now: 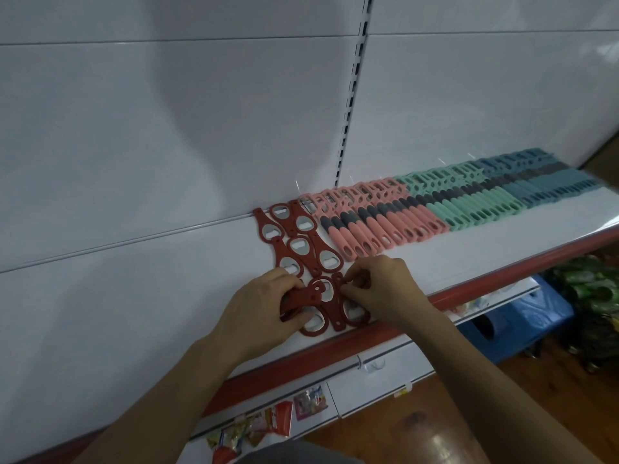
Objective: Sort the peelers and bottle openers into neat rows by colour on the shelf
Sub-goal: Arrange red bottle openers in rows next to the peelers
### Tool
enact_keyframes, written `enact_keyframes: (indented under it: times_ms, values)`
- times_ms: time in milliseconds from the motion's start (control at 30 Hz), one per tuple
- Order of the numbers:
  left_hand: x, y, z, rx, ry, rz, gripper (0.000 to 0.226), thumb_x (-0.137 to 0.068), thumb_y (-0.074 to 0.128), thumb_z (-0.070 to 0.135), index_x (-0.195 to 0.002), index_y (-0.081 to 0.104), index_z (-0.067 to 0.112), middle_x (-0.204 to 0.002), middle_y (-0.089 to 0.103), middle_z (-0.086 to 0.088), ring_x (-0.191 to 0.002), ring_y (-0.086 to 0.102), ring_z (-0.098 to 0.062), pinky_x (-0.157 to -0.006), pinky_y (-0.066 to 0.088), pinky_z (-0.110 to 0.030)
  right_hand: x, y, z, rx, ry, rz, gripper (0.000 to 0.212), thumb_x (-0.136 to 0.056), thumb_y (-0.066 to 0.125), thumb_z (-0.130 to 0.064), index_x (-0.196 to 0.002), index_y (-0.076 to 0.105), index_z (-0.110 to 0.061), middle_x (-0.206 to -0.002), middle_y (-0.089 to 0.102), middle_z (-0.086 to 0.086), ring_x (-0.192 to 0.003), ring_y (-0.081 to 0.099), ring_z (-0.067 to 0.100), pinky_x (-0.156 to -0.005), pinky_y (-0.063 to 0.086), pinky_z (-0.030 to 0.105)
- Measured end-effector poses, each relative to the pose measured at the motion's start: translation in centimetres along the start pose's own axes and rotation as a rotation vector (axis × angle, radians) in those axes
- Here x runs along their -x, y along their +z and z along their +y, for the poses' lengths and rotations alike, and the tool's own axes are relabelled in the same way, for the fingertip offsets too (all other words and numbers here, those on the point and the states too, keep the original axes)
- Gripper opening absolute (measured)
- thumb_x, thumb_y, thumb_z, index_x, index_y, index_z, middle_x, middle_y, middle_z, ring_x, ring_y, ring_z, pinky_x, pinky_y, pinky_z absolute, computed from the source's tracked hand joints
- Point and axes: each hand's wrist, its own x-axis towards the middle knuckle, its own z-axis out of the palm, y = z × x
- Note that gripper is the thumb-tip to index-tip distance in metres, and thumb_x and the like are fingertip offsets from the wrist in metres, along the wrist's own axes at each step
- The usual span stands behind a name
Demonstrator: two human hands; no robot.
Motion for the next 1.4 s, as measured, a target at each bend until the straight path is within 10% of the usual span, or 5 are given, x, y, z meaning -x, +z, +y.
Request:
enact_keyframes:
  times_ms: [533, 1400]
  values:
    - [0.1, -0.1, 0.1, 0.016, -0.010, 0.006, 0.050, -0.082, 0.057, 0.071, -0.113, 0.066, 0.032, -0.102, 0.056, 0.022, -0.088, 0.058, -0.003, -0.075, 0.050, -0.021, 0.2, -0.1, -0.1, 0.074, -0.390, -0.096, 0.030, -0.084, 0.079, -0.042, -0.110, 0.072, -0.029, -0.105, 0.056, -0.013, -0.090, 0.053, 0.002, -0.078, 0.046, 0.016]
    - [0.1, -0.6, 0.3, 0.042, -0.067, -0.019, 0.053, -0.084, 0.053, 0.069, -0.119, 0.064, 0.032, -0.108, 0.053, 0.026, -0.094, 0.057, -0.001, -0.079, 0.048, -0.014, -1.8, 0.1, 0.4, 0.017, -0.432, -0.159, 0.035, -0.089, 0.068, -0.053, -0.117, 0.071, -0.033, -0.100, 0.055, -0.022, -0.090, 0.053, -0.002, -0.075, 0.043, 0.012]
